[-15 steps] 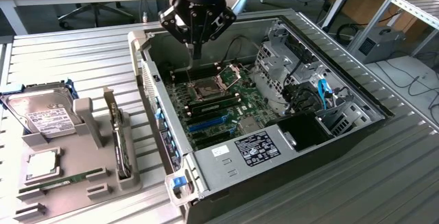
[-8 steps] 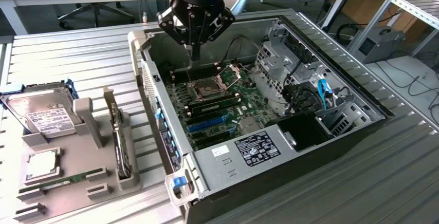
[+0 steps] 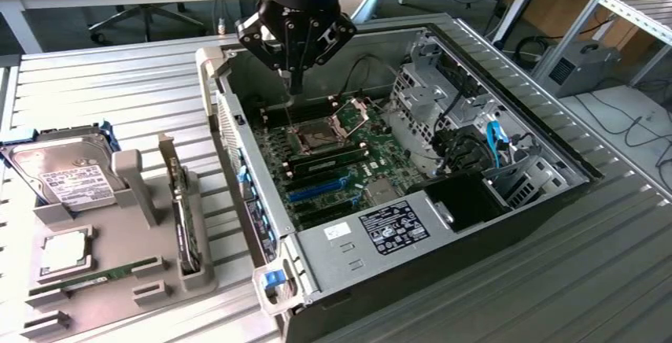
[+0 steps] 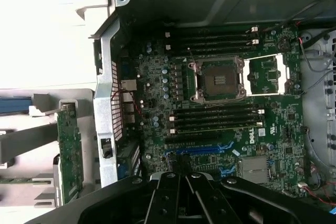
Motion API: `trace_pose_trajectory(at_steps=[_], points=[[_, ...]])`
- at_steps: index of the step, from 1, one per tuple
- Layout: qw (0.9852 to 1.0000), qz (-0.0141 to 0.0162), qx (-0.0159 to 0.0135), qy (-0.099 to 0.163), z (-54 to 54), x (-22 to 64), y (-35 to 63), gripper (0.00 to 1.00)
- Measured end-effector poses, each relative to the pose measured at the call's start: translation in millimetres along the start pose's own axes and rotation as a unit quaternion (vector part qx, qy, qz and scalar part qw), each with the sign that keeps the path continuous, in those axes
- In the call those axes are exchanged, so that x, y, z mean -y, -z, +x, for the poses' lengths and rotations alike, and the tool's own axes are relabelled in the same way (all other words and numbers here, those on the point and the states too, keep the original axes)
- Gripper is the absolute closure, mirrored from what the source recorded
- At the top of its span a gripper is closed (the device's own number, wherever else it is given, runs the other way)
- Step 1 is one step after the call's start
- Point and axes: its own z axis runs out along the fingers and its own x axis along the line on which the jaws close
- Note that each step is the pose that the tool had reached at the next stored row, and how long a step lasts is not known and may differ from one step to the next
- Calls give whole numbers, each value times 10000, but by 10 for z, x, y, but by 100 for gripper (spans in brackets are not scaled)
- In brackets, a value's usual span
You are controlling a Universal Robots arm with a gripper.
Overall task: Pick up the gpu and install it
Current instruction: 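Reach for the gpu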
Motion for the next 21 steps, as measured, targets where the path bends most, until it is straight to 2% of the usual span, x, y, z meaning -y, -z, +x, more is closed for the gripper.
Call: trace_pose_trajectory(at_steps=[21], points=[[10000, 0, 0, 0, 72, 23, -5, 89]])
